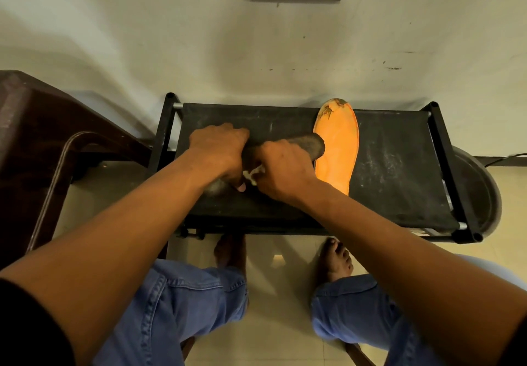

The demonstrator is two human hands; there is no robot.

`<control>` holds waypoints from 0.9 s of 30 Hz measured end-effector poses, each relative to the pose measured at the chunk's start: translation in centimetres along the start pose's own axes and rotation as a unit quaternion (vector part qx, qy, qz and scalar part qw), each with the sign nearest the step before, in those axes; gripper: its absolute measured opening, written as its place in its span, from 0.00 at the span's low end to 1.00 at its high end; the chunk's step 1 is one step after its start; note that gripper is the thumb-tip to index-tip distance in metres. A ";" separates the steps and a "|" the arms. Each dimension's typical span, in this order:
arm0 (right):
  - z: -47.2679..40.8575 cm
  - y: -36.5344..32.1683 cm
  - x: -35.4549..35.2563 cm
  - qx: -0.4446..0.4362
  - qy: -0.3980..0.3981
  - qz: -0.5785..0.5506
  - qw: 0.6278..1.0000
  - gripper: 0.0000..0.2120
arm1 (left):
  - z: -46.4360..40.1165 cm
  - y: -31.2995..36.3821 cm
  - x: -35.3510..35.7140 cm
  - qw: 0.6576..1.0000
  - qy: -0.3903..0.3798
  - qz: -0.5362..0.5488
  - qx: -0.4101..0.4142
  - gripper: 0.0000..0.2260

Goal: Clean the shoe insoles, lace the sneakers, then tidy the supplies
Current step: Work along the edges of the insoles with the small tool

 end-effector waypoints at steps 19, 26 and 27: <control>1.0 -1.1 -0.4 -0.015 0.018 0.007 1.000 0.12 | 0.0 0.1 0.0 1.000 0.004 0.004 -0.004 0.37; 0.2 1.6 -1.9 0.068 0.038 0.083 0.993 0.11 | 0.2 -0.1 -0.1 1.000 -0.003 0.011 0.002 0.41; 0.1 2.4 -2.3 0.090 0.048 0.083 0.991 0.09 | 0.2 -0.1 -0.2 1.000 -0.004 0.011 0.004 0.40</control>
Point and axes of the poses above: each hand's wrist, its own z-axis away from the middle knuckle, its own x-axis out of the palm, y = z × x, the point moved 3 cm from there along -z, towards the middle knuckle, and after that the axes turned 3 degrees about -y, right-handed, at the moved point
